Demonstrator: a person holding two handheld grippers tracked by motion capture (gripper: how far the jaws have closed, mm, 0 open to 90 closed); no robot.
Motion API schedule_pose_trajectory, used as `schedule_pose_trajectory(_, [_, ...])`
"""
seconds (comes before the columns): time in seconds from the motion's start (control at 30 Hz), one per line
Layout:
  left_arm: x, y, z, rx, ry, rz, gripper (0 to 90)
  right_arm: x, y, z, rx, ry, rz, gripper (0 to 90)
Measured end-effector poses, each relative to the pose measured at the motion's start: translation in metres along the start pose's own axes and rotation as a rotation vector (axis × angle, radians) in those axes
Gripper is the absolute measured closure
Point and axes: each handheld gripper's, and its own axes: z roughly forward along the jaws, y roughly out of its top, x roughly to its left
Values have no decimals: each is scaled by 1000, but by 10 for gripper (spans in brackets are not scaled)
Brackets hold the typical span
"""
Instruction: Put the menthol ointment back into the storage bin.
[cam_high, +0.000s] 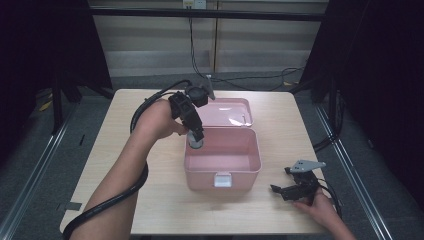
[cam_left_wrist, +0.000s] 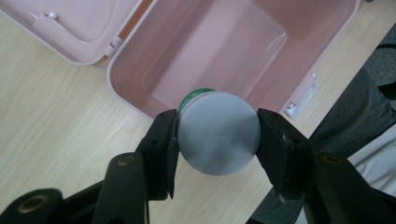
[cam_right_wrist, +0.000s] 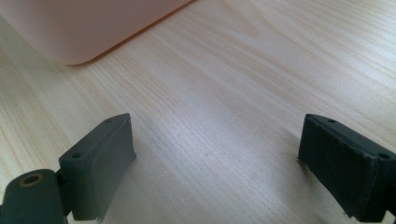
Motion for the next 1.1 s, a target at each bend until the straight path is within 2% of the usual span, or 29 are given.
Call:
schedule_pose_trajectory(0.13, [0,4,5,12,0,9,504,0,0,0,0,0,0,97])
schedule_pose_trajectory(0.47, [0,14,24,4,-4,-7,504,0,0,0,0,0,0,97])
schedule_pose_trajectory(0.5, [2,14,26,14,-5,1,504,0,0,0,0,0,0,97])
schedule_pose_trajectory(0.53, [2,15,28,7,-5,-14,504,0,0,0,0,0,0,97])
schedule_pose_trajectory(0.57, [3,15,29,12,-3,-5,504,0,0,0,0,0,0,97])
schedule_pose_trajectory(0.6, [3,16,31,6,-7,-22,504,0,0,0,0,0,0,97])
schedule_pose_trajectory(1.1, [7,27,54,-12,20,-38,504,0,0,0,0,0,1,97])
